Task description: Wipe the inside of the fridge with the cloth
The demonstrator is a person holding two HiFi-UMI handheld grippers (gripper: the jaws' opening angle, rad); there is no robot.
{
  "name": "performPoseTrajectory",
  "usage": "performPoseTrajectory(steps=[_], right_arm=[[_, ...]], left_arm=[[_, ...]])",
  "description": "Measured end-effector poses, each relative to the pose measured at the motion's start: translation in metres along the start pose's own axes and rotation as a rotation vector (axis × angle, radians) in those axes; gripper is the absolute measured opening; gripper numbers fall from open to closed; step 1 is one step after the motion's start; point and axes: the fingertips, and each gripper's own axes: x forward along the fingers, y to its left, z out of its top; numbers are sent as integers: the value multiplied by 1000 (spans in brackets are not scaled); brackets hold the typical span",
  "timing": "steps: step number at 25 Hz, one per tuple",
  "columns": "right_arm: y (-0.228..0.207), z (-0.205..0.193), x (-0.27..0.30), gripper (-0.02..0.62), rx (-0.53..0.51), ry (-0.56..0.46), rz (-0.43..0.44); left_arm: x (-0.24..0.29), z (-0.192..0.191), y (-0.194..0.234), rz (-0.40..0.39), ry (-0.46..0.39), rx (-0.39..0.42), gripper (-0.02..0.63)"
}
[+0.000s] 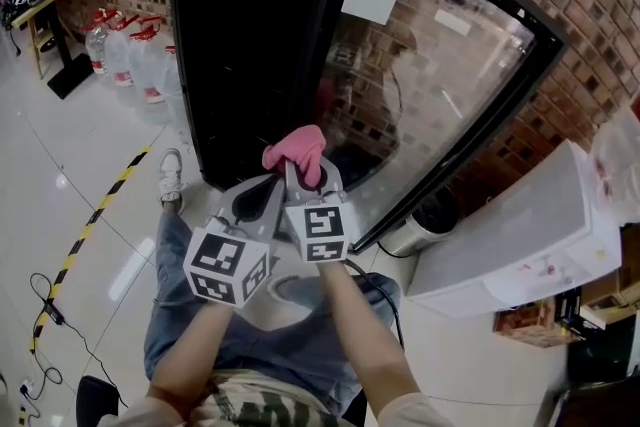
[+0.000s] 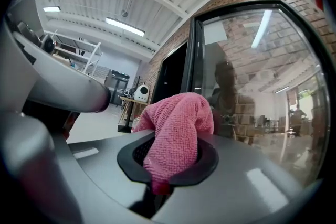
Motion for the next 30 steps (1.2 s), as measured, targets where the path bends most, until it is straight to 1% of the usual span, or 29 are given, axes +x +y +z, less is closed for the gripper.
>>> performPoseTrajectory(steps=[3,6,8,11,17,20,23,25,27,30], right_arm=[[-18,-11,-8,25,2,11,-32],[-40,-20,-17,25,5,22,-67],[-59,-30,-27,26,4,38,-98],[-91,-46,-45,25,11,72,-148],[-159,-68,-88,25,23,94,-242],[-193,-81,-109,25,24,118,-282],[-223,-91,-128,25,18,137,-340],[-234,-94,-135,25,4,148,-362],[-236,-95,-136,25,-24,152,-361],[-215,-103,-129,25,-62,151,-311]], left_arm=[[9,-7,-3,-5,11,9,-12],[16,-10,-9,-2,-19,33,-12],[23,-15,-15,-14,-25,36,-12],[39,-24,-26,-37,-8,42,-12],[70,-39,-48,-77,25,75,-11],[79,-49,-58,-92,42,75,-11],[83,-60,-65,-108,60,71,-11],[83,-64,-64,-108,69,69,-11],[82,-64,-64,-106,71,71,-11],[81,-65,-62,-104,75,81,-11]])
